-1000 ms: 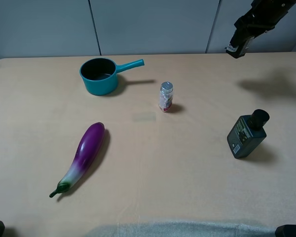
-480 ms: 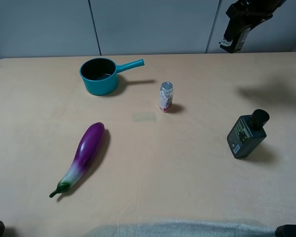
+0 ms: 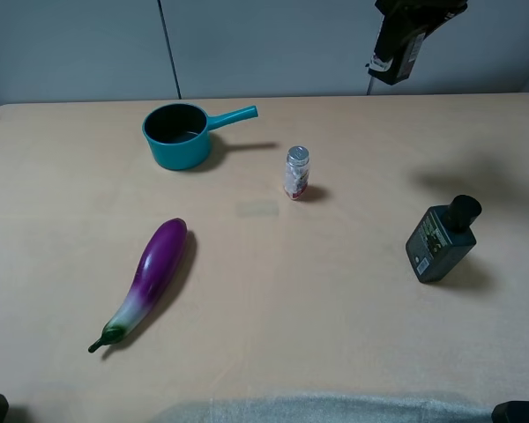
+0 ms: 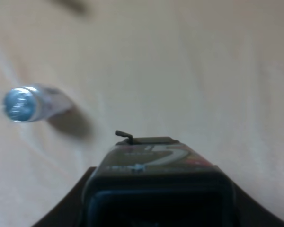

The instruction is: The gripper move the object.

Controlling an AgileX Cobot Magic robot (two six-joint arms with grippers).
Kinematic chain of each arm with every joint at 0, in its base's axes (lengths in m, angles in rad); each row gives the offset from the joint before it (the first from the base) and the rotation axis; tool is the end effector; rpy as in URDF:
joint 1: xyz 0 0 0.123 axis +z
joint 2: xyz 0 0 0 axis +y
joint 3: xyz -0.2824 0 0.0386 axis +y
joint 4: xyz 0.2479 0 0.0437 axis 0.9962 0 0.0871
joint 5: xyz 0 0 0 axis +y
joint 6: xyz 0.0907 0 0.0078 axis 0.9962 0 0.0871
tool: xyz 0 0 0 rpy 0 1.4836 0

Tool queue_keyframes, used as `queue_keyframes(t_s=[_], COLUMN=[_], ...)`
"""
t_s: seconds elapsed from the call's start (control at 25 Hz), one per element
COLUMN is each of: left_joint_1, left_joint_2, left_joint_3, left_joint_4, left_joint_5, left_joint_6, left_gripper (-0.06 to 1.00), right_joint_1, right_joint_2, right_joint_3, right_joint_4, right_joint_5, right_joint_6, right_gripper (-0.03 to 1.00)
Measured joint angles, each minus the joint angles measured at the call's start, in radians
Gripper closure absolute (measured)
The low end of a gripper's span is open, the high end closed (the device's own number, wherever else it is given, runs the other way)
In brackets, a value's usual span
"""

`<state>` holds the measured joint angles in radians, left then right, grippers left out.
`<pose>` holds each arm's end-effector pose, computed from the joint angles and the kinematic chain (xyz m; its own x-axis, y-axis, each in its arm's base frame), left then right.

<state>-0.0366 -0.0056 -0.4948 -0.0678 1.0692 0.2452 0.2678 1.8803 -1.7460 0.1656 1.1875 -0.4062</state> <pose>-0.0057 -0.0052 0.2752 -0.4328 0.2266 -0.8725 0.1846 0.9697 0.1602 0.3862 0.1204 0.3055 -0.7509 -0.5514 -0.3634 -0.5989 0.8005 0.0229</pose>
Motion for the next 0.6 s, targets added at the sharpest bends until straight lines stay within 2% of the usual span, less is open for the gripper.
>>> queue_keyframes(t_s=[0.6], left_joint_1=[0.000], left_joint_2=[0.000], left_joint_3=[0.000], left_joint_4=[0.001], left_joint_5=[0.000], left_joint_6=[0.000], left_gripper=[0.05], right_joint_1=[0.296], right_joint_2=[-0.049], right_joint_3=[0.005], right_joint_4=[-0.037], right_joint_5=[0.018], right_joint_6=[0.140], right_gripper=[0.65])
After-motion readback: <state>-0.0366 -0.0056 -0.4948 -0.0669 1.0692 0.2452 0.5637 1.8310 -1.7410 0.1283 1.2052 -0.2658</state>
